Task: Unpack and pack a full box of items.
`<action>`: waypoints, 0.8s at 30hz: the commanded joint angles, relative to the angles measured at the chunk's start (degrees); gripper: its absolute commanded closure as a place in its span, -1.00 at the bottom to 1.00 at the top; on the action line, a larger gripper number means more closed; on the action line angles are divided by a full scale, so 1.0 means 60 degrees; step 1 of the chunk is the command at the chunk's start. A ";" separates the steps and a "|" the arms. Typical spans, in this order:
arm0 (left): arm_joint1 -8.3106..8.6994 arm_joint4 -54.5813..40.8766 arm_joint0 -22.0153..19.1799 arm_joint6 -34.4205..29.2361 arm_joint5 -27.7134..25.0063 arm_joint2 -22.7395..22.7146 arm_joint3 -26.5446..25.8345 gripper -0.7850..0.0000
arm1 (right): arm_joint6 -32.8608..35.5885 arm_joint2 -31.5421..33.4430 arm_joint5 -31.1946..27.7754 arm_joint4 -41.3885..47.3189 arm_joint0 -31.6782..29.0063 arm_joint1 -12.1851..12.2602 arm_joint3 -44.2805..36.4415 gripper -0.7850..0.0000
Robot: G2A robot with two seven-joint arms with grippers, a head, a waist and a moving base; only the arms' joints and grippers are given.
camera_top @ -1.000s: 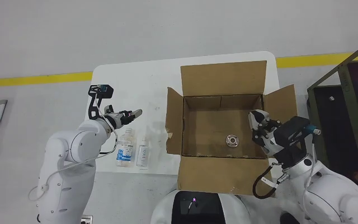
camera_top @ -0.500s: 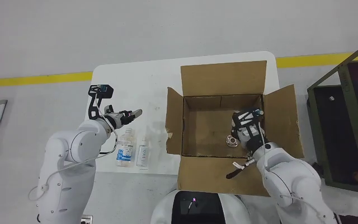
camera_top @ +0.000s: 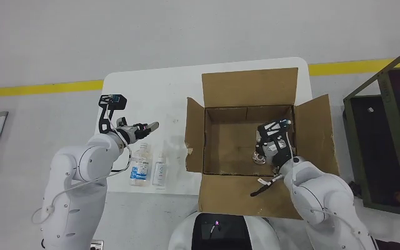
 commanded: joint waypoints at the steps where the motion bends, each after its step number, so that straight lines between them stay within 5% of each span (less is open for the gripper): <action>1: 0.0000 0.0000 0.0000 0.0000 0.0000 0.0000 0.0000 -1.00 | -0.0203 -0.0128 -0.0278 -0.0010 0.0025 0.0003 0.0048 1.00; 6: 0.0000 0.0000 0.0000 0.0000 0.0000 0.0000 0.0000 -1.00 | 0.0581 -0.0447 -0.0084 -0.0064 0.0943 -0.0046 0.0280 1.00; 16: 0.0000 0.0000 0.0000 0.0000 0.0000 0.0000 0.0000 -1.00 | 0.4557 -0.1331 -0.0203 0.0598 0.4026 -0.0192 0.1443 1.00; 24: 0.0000 0.0000 0.0000 0.0000 0.0000 0.0000 0.0000 -1.00 | 0.6626 -0.1669 -0.0742 0.0044 0.3651 -0.0083 0.1152 1.00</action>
